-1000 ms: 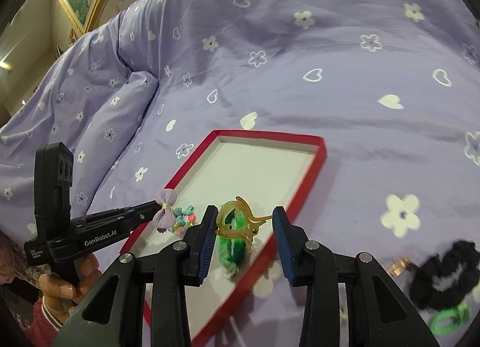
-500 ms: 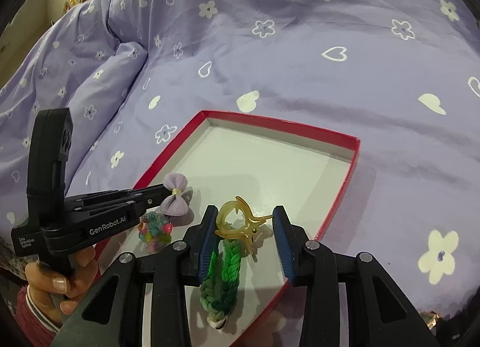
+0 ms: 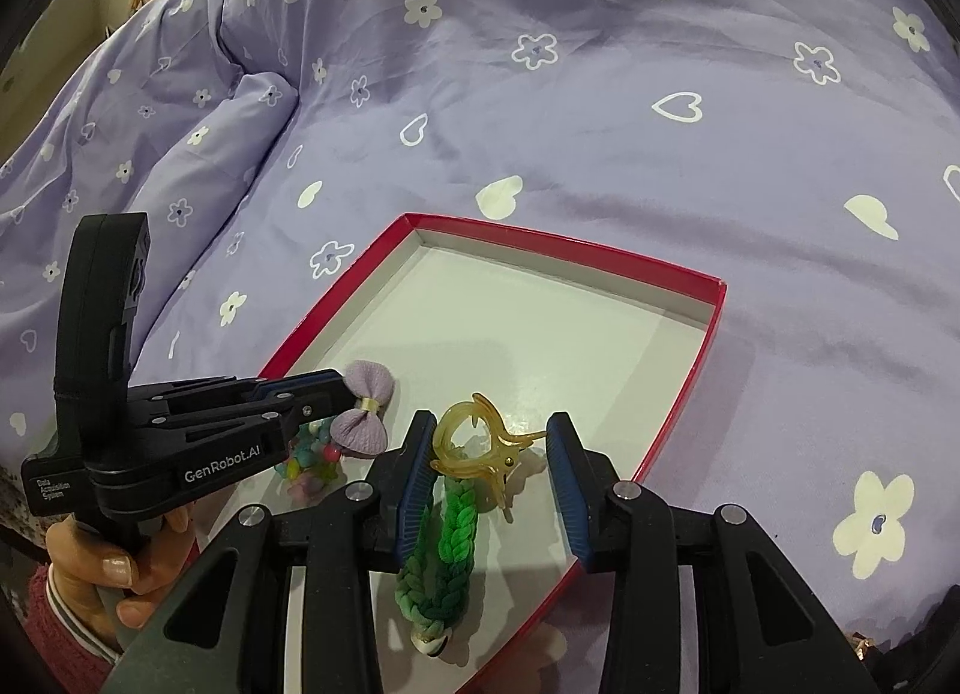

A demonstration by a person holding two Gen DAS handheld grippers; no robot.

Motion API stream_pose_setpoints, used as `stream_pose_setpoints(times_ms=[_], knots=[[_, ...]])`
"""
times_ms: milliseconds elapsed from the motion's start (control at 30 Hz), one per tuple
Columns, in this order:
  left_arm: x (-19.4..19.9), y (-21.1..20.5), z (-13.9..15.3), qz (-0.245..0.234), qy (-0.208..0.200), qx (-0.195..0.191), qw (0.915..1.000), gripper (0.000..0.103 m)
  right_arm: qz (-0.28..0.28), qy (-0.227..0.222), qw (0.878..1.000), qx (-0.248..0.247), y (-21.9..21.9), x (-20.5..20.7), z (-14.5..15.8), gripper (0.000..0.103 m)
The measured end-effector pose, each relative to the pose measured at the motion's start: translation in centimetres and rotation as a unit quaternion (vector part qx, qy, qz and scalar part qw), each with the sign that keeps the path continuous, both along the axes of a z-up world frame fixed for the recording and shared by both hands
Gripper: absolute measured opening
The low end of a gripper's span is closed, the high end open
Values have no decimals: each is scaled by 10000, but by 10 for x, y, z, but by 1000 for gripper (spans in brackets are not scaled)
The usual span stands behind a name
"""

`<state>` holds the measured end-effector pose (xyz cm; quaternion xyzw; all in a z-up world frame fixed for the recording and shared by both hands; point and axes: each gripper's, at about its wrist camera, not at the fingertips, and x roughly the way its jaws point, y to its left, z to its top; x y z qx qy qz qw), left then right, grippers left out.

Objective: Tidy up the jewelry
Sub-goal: 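Carry the bow tie and yellow clip into the box lid and release both, then move both tools back to the pile and grasp the gold watch with the left tool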

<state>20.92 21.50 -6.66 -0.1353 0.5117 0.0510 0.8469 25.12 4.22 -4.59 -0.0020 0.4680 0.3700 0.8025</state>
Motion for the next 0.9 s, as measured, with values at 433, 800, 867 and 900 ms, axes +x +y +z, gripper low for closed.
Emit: stream_pose_setpoints(times_ms=[433, 800, 867, 900], knots=[[-15, 1, 10, 103, -69, -11, 9999, 46, -55, -9, 9999, 105, -9, -2, 6, 44], [-45, 0, 33, 312, -367, -208, 9986, 70, -292, -84, 9987, 409, -45, -19, 27, 50], [-51, -4, 39, 323, -463, -281, 9980, 71, -365, -118, 9980, 504, -58, -26, 32, 52], [-54, -7, 42, 321, -489, -306, 9978, 71, -413, -130, 9976, 542, -65, -30, 35, 52]])
